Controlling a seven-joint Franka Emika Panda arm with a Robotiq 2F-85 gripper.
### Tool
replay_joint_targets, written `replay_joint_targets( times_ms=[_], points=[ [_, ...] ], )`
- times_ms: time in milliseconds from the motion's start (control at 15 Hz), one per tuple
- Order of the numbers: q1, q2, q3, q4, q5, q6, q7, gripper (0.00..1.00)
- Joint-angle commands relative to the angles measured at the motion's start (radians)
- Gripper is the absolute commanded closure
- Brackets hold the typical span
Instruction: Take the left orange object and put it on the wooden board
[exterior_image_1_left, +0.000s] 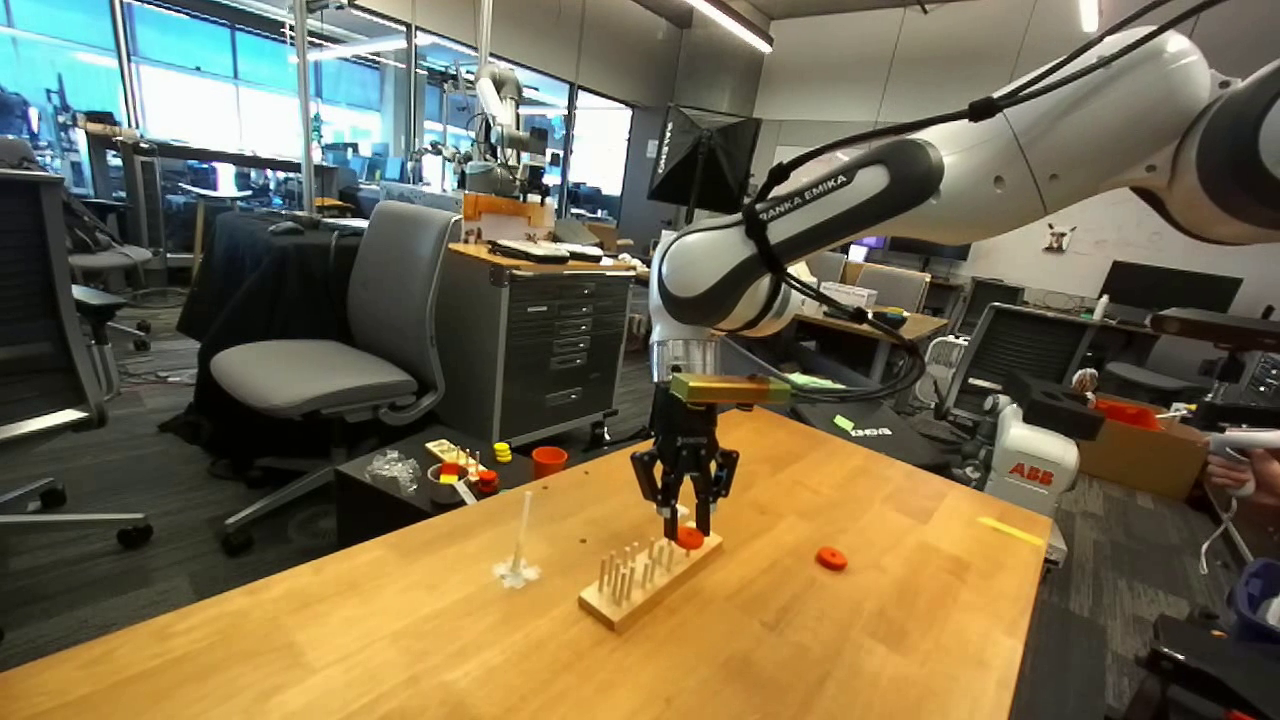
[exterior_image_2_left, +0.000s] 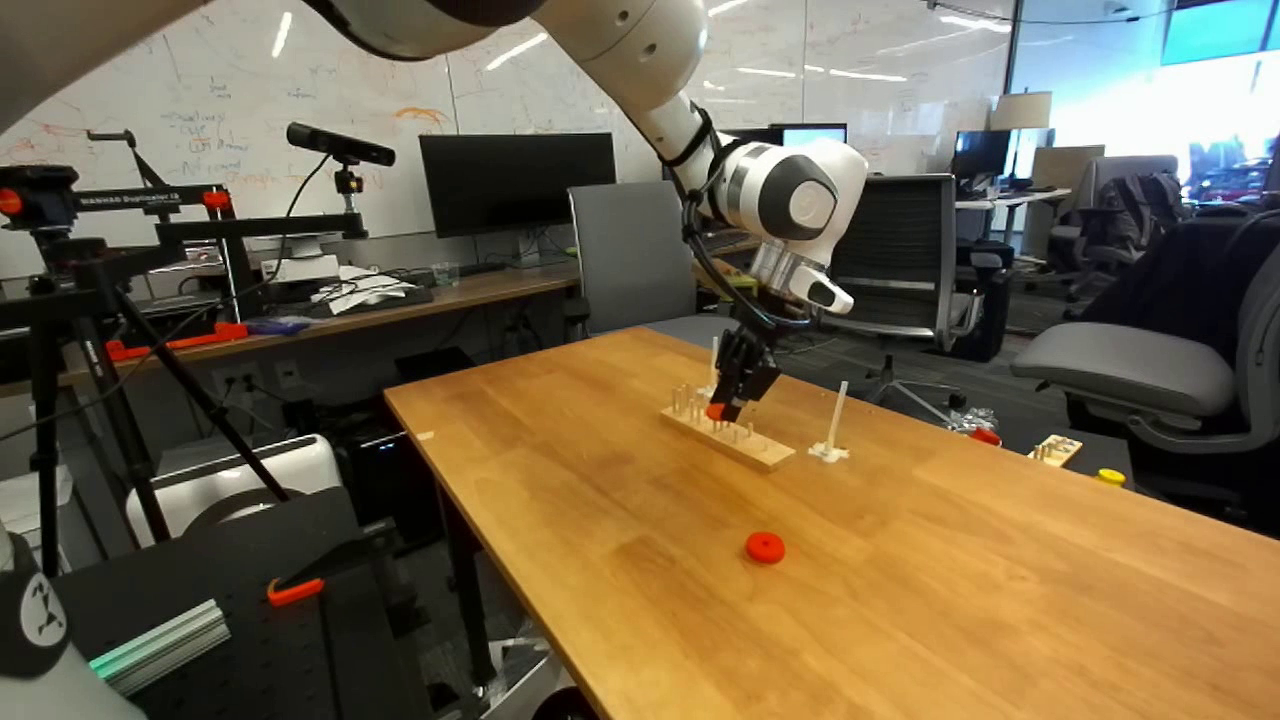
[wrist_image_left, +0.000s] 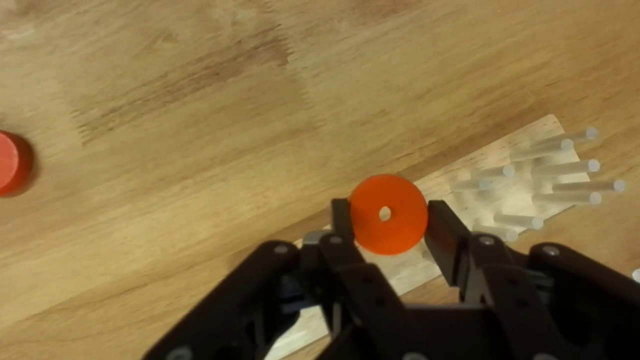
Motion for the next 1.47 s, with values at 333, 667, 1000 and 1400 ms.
replay_joint_targets(
  times_ms=[333, 667, 1000, 1400],
  points=[
    [-0.016, 0.05, -0.006, 0.121, 0.02, -0.08, 0.022, 0.83],
    [-0.013, 0.099, -0.014, 0.17, 0.012, -0.102, 0.047, 0.83],
    [-0.021, 0.134, -0.016, 0.213, 0.014, -0.124, 0.059, 0.83],
    [-0.027, 0.163, -0.017, 0.262, 0.014, -0.159, 0.07, 0.83]
  ],
)
